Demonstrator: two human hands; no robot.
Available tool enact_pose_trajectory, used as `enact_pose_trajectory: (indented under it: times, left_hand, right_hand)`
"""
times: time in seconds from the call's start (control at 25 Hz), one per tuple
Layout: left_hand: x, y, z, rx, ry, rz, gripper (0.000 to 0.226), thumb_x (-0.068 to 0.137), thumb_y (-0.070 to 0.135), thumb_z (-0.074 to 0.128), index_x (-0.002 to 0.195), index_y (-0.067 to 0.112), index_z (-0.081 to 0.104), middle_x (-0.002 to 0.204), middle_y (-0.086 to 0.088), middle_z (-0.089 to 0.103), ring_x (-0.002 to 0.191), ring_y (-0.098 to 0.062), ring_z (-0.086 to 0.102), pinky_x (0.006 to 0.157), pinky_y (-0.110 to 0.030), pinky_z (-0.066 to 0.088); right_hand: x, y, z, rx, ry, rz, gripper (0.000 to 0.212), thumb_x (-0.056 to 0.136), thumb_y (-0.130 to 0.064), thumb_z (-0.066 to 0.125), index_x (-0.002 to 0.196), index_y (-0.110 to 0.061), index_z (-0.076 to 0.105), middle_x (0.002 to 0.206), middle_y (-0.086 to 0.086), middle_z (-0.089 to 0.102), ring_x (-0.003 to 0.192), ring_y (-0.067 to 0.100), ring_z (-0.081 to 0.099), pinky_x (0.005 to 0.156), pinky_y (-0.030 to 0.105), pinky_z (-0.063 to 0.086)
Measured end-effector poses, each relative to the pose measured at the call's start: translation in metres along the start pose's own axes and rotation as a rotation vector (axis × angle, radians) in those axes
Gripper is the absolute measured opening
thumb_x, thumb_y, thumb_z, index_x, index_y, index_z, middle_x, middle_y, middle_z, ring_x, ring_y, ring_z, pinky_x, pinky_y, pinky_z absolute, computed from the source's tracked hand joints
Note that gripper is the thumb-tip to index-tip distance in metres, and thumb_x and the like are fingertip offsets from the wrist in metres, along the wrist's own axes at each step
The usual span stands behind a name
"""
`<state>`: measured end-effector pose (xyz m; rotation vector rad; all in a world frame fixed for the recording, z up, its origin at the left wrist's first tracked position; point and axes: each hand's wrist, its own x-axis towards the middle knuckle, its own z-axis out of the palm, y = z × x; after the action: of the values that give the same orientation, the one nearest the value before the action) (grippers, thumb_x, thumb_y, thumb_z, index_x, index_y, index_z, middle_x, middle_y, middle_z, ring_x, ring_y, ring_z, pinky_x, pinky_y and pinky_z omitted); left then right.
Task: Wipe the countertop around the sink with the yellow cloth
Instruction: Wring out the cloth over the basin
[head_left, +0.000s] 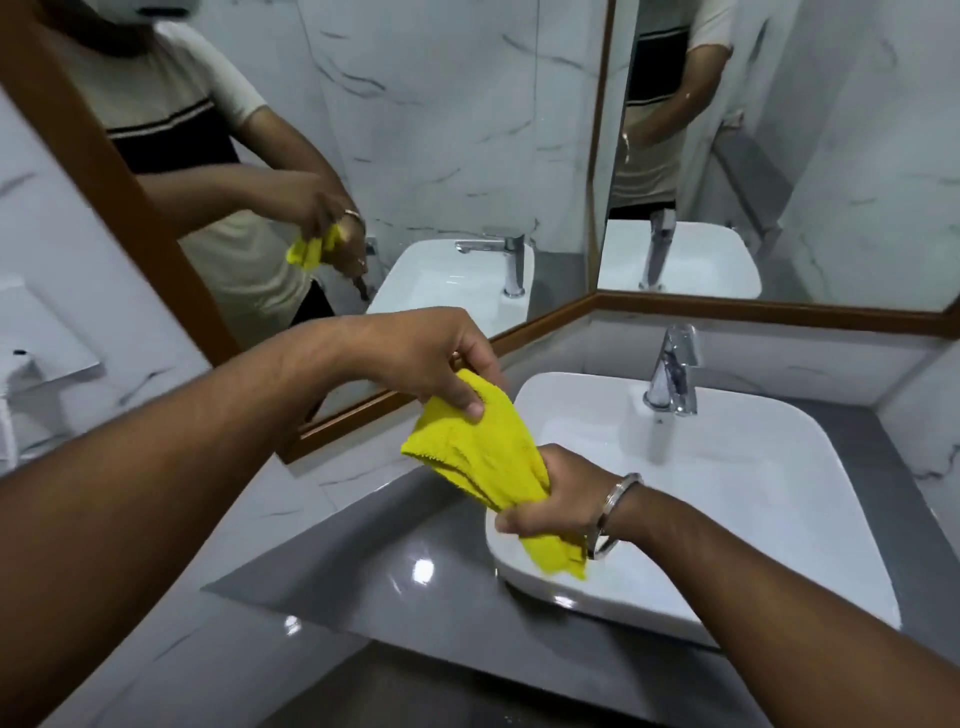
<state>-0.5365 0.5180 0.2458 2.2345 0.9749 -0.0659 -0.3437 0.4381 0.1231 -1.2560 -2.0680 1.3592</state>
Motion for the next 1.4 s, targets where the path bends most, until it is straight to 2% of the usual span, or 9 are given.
enact_pose_trajectory:
  times: [0.16, 0.28, 0.4, 0.52, 0.64, 1.0, 1.12, 1.28, 1.4]
  left_hand:
    - [0.049, -0.003, 0.051, -0.023, 0.207, -0.095, 0.022, 0.082, 0.022, 0.075, 0.105, 0.021, 0.073, 0.074, 0.015, 0.069, 0.065, 0.002, 0.060, 0.061, -0.021, 0.049]
    - [0.083, -0.003, 0.135, 0.336, 0.546, -0.041, 0.052, 0.083, 0.023, 0.049, 0.134, 0.021, 0.050, 0.128, 0.000, 0.061, 0.118, -0.019, 0.056, 0.095, -0.031, 0.047]
    - [0.100, 0.009, 0.214, 0.549, 0.531, 0.071, 0.086, 0.069, 0.025, 0.055, 0.149, 0.010, 0.026, 0.156, -0.011, 0.030, 0.143, -0.030, 0.028, 0.116, -0.045, 0.026]
    - [0.135, 0.025, 0.255, 0.566, 0.599, 0.035, 0.106, 0.069, 0.059, 0.069, 0.147, 0.005, 0.023, 0.156, -0.018, 0.024, 0.144, -0.036, 0.023, 0.114, -0.059, 0.022]
    - [0.176, 0.040, 0.260, 0.279, 0.784, 0.194, 0.083, 0.078, 0.050, 0.068, 0.138, 0.004, 0.035, 0.151, -0.021, 0.032, 0.142, -0.035, 0.030, 0.111, -0.056, 0.031]
    - [0.160, 0.028, 0.233, 0.582, 0.637, 0.309, 0.113, 0.072, 0.064, 0.068, 0.147, -0.003, 0.015, 0.156, -0.021, 0.020, 0.147, -0.034, 0.016, 0.117, -0.049, 0.023]
    - [0.171, 0.034, 0.255, 0.430, 0.707, 0.224, 0.101, 0.074, 0.056, 0.069, 0.144, -0.002, 0.025, 0.154, -0.020, 0.028, 0.144, -0.033, 0.024, 0.114, -0.051, 0.028]
    - [0.194, 0.032, 0.247, 0.215, 0.818, 0.409, 0.032, 0.079, 0.030, 0.071, 0.104, 0.012, 0.061, 0.112, -0.010, 0.070, 0.115, -0.028, 0.061, 0.098, -0.038, 0.049]
    - [0.200, 0.033, 0.216, 0.486, 0.392, 0.296, 0.009, 0.082, 0.028, 0.060, 0.088, 0.021, 0.057, 0.081, -0.001, 0.067, 0.075, -0.028, 0.065, 0.056, -0.032, 0.047]
  right_hand:
    - [-0.032, 0.040, -0.044, 0.490, -0.228, 0.314, 0.021, 0.082, 0.004, 0.052, 0.094, -0.009, 0.063, 0.083, 0.007, 0.072, 0.073, 0.024, 0.069, 0.066, 0.034, 0.057]
    - [-0.058, 0.083, -0.074, 0.783, -0.209, 0.536, 0.009, 0.084, 0.001, 0.051, 0.084, -0.005, 0.057, 0.069, 0.012, 0.063, 0.059, 0.026, 0.061, 0.069, 0.046, 0.056]
    - [-0.078, 0.113, -0.097, 0.945, -0.315, 0.601, 0.013, 0.081, -0.017, 0.057, 0.070, -0.014, 0.053, 0.057, -0.001, 0.047, 0.048, 0.013, 0.043, 0.053, 0.026, 0.045]
    - [-0.089, 0.126, -0.108, 0.882, -0.530, 0.569, 0.016, 0.075, -0.023, 0.058, 0.061, -0.019, 0.050, 0.054, -0.007, 0.040, 0.047, 0.008, 0.036, 0.051, 0.022, 0.039]
    - [-0.092, 0.127, -0.121, 0.763, -0.626, 0.563, 0.020, 0.074, -0.019, 0.054, 0.057, -0.019, 0.045, 0.051, -0.007, 0.038, 0.044, 0.008, 0.035, 0.051, 0.020, 0.039]
    - [-0.089, 0.132, -0.155, 0.684, -0.361, 0.703, 0.010, 0.073, -0.017, 0.057, 0.066, -0.011, 0.051, 0.051, -0.002, 0.041, 0.042, 0.011, 0.039, 0.047, 0.020, 0.041]
    - [-0.087, 0.130, -0.144, 0.750, -0.489, 0.701, 0.009, 0.076, -0.017, 0.055, 0.073, -0.012, 0.049, 0.054, -0.003, 0.041, 0.045, 0.009, 0.040, 0.051, 0.021, 0.041]
    - [-0.082, 0.122, -0.126, 0.585, -0.632, 0.808, 0.017, 0.077, -0.025, 0.052, 0.087, -0.012, 0.045, 0.057, -0.006, 0.050, 0.050, 0.009, 0.048, 0.052, 0.020, 0.046]
    - [-0.079, 0.127, -0.122, 0.479, -0.587, 0.875, 0.021, 0.072, -0.028, 0.062, 0.084, -0.014, 0.051, 0.054, -0.004, 0.050, 0.045, 0.011, 0.046, 0.048, 0.020, 0.040]
